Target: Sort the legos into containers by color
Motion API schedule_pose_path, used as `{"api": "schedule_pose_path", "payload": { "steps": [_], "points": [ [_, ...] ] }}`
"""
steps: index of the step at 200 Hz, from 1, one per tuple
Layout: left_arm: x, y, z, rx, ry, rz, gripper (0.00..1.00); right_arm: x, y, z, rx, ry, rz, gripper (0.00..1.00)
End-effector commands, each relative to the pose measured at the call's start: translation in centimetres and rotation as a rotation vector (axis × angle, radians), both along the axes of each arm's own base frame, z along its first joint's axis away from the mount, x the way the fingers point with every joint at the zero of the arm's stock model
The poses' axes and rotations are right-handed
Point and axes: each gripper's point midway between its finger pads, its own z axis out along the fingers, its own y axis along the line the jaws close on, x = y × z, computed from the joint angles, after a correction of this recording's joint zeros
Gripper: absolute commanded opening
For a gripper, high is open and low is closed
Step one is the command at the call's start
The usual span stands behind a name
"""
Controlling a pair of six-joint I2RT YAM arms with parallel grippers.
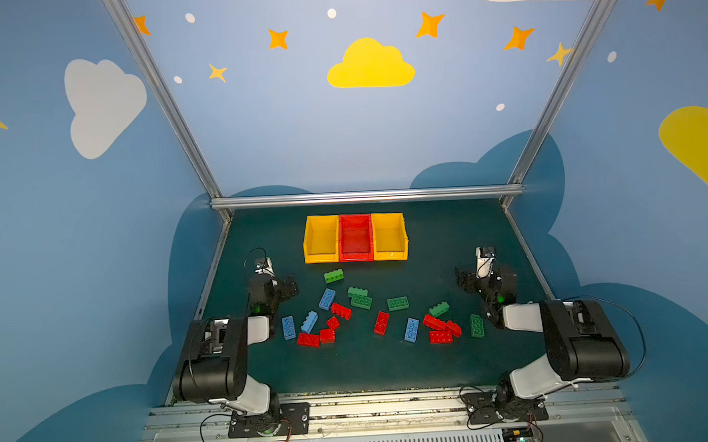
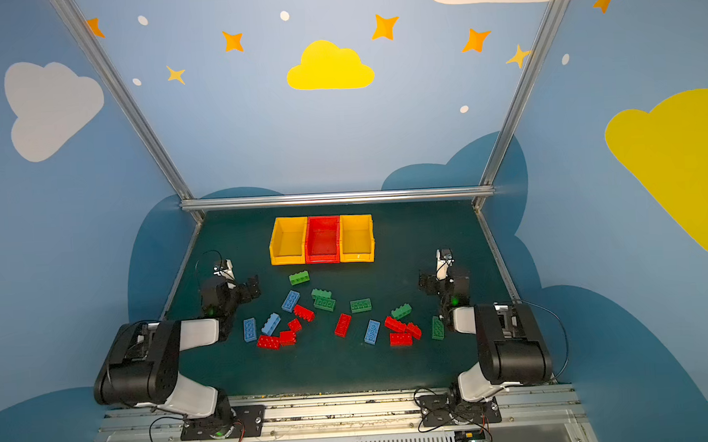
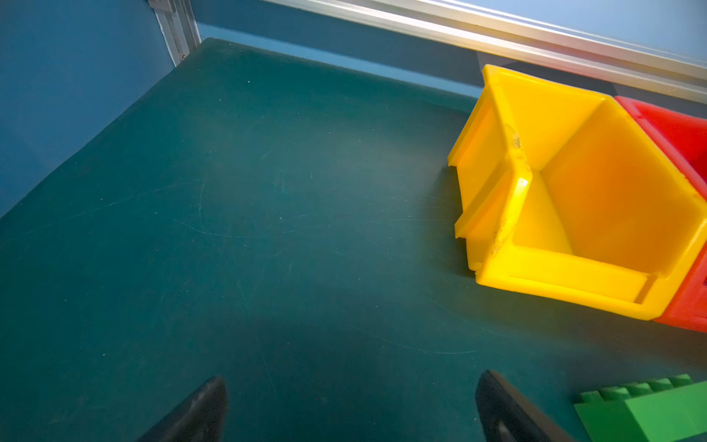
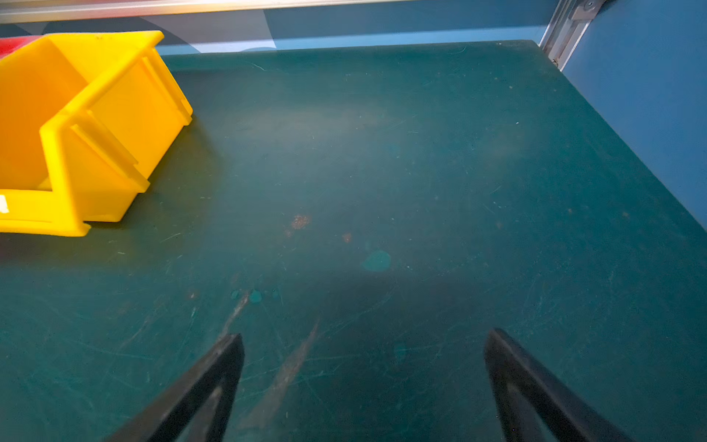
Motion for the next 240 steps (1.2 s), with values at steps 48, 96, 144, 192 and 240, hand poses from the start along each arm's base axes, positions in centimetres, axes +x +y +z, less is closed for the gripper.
{"api": "schedule_pose_path", "payload": {
  "steps": [48,96,144,192,240],
  "points": [
    [0.33,0.12,0.93,0.001,-0.024,-0.004,1.0,0.51,0.11,1.38,-0.006,-0.04,0.005,0.96],
    [0.36,0.16,0.99,-0.001,-0.025,-0.002,1.0,0.54,0.1,1.44,-0.004,-0.042,0.004,0.96],
    [0.37,0.15,0.96,-0.002,-0.023,-0.005,1.0,0.55,0.1,1.43,0.0,-0.041,0.006,0.96],
    [0.36,0.21,0.96,-0.004,-0.023,-0.004,1.0,0.59,0.07,1.46,0.002,-0.041,0.007,0.96],
    [0.37,0.16,1.02,-0.004,-0.026,-0.005,1.0,0.54,0.03,1.49,0.004,-0.043,0.006,0.96]
  ]
}}
